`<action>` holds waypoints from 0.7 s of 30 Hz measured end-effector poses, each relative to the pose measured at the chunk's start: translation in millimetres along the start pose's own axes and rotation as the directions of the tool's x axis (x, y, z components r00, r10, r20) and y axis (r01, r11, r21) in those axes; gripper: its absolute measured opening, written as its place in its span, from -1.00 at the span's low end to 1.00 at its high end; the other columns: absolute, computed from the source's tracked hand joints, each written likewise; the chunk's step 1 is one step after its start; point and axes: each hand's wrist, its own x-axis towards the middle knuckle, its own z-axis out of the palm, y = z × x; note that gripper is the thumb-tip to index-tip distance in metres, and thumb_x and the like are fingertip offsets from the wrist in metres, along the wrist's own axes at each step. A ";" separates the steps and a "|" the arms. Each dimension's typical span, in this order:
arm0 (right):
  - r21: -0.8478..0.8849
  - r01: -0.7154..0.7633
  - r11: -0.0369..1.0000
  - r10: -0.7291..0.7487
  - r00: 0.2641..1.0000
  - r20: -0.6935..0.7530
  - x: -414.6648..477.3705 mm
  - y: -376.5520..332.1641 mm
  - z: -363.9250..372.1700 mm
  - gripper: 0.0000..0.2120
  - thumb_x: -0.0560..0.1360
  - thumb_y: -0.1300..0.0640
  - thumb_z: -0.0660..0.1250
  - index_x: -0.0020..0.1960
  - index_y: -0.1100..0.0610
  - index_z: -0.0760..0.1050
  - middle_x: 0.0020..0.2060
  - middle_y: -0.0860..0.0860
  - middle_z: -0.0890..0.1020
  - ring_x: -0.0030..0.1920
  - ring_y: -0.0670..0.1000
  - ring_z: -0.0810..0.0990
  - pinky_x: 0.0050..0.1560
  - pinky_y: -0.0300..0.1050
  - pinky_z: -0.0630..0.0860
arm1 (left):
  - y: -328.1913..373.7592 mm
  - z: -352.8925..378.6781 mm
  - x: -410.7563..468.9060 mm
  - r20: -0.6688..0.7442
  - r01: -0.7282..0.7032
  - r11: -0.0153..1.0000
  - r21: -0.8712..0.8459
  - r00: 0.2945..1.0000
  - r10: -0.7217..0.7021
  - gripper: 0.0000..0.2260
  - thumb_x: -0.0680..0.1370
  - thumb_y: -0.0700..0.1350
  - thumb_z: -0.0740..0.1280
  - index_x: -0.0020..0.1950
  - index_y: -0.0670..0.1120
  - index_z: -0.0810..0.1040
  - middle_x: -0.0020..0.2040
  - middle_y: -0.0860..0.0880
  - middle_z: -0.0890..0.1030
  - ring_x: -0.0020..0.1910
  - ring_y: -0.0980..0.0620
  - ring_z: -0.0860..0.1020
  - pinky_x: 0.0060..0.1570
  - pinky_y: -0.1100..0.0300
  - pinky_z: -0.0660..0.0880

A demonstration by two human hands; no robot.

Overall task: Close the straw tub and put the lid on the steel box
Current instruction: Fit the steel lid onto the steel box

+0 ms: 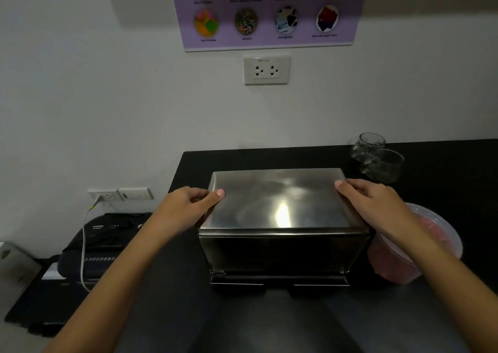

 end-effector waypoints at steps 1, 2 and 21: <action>-0.006 0.002 1.000 -0.002 1.000 0.005 -0.3 0.4 0.1 -0.53 0.48 -0.19 0.13 0.26 0.05 0.42 -0.36 -0.18 0.41 -0.32 -0.19 0.38 -0.34 -0.27 0.31 | -0.5 0.4 0.1 -0.003 0.001 1.000 -0.003 1.000 -0.001 -0.53 0.46 0.24 0.22 0.20 -0.04 0.57 -0.14 -0.03 0.52 -0.20 0.06 0.47 -0.17 0.25 0.34; -0.009 0.003 1.000 -0.003 1.000 0.012 -0.4 1.1 0.3 -0.52 0.48 -0.20 0.12 0.27 0.04 0.41 -0.36 -0.19 0.41 -0.32 -0.19 0.39 -0.35 -0.27 0.30 | -0.8 0.9 0.1 -0.006 0.000 1.000 -0.004 1.000 0.000 -0.53 0.46 0.24 0.22 0.20 -0.04 0.57 -0.15 -0.03 0.52 -0.20 0.05 0.47 -0.15 0.24 0.35; -0.154 -0.035 0.987 0.049 0.995 0.087 1.9 2.9 1.8 -0.41 0.47 -0.28 -0.04 0.40 0.00 0.23 0.22 0.16 0.49 0.15 0.16 0.46 -0.04 -0.07 0.34 | 1.3 3.3 0.7 0.005 0.021 0.999 0.028 1.000 -0.022 -0.54 0.44 0.26 0.23 0.09 -0.05 0.61 -0.03 -0.11 0.60 -0.13 0.01 0.56 -0.18 0.21 0.43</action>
